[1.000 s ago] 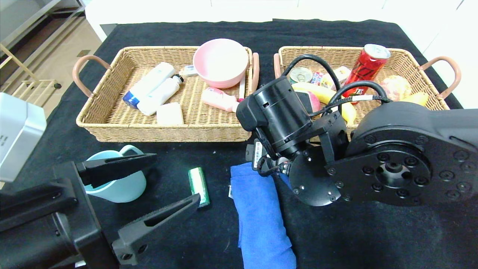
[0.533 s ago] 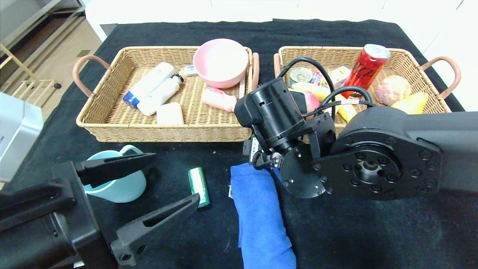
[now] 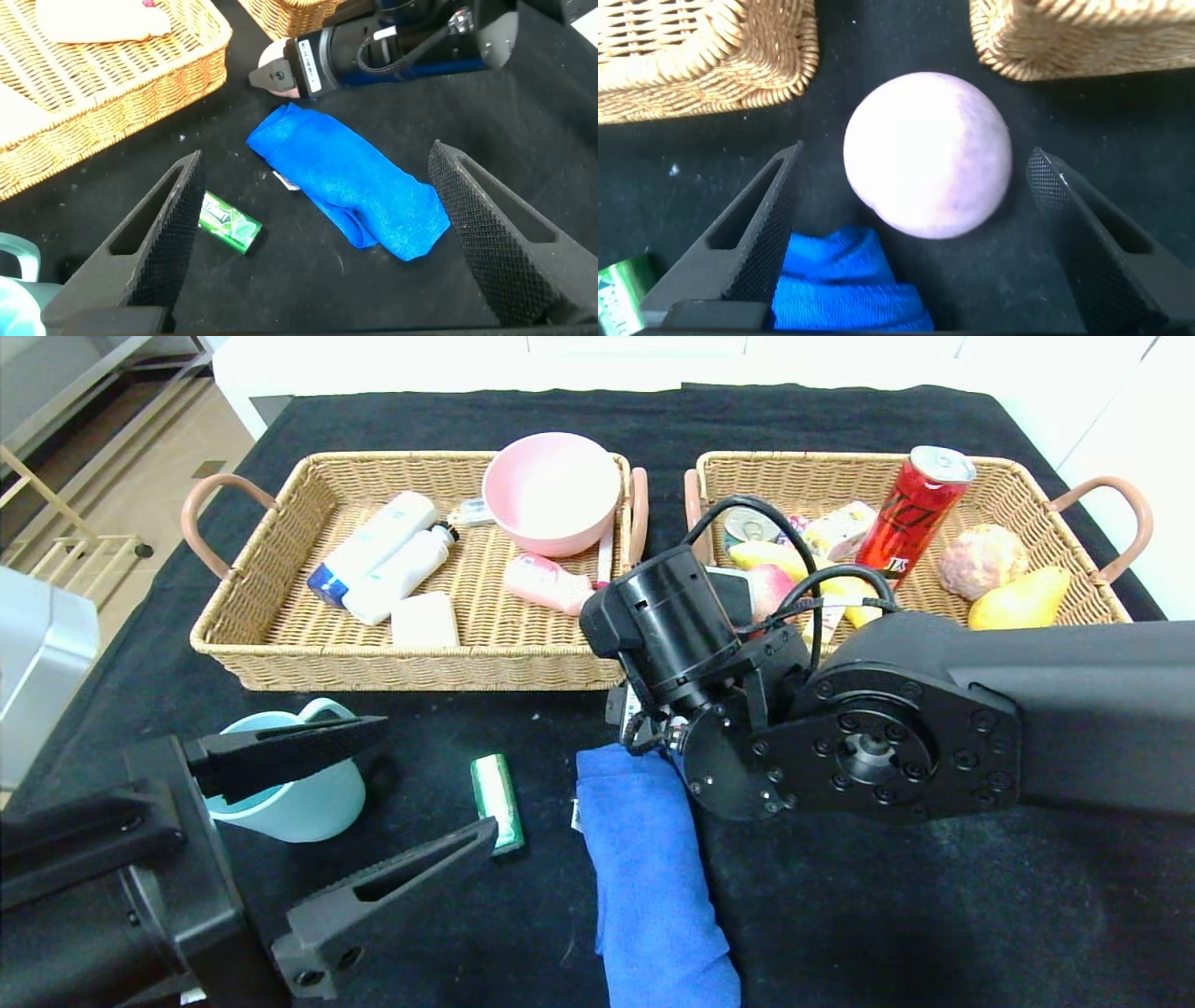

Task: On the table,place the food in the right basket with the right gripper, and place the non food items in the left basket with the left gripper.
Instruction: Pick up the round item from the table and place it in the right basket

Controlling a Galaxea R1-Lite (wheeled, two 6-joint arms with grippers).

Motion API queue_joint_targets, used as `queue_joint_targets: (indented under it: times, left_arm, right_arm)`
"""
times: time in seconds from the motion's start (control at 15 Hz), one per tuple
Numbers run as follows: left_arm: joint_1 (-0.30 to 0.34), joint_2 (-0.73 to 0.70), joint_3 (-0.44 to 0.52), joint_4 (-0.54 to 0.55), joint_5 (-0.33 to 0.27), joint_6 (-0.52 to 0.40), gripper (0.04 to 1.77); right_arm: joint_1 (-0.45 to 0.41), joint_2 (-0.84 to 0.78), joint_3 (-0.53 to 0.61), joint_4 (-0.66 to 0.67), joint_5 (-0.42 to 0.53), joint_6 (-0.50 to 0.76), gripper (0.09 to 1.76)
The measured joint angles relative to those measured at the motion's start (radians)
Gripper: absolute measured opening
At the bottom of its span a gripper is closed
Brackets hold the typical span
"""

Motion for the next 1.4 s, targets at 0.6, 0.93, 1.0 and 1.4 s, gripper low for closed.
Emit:
queue_joint_targets:
  times: [0.6,0.93,1.0,1.4]
  left_arm:
    - [0.0,-0.002,0.002,0.0,0.0,0.007,1.72]
    - [0.0,-0.002,0.002,0.0,0.0,0.007,1.72]
    - [0.0,-0.002,0.002,0.0,0.0,0.007,1.72]
    - [0.0,-0.002,0.001,0.0,0.001,0.007,1.72]
  right_arm:
    - [-0.003,0.025,-0.009,-0.001,-0.001,0.0,1.08]
    - [-0.005,0.032,-0.01,-0.001,-0.001,0.003,0.14]
    - [-0.005,0.032,-0.01,0.0,-0.001,0.003,0.16]
    - [-0.006,0.032,-0.007,0.004,-0.001,0.005,0.16]
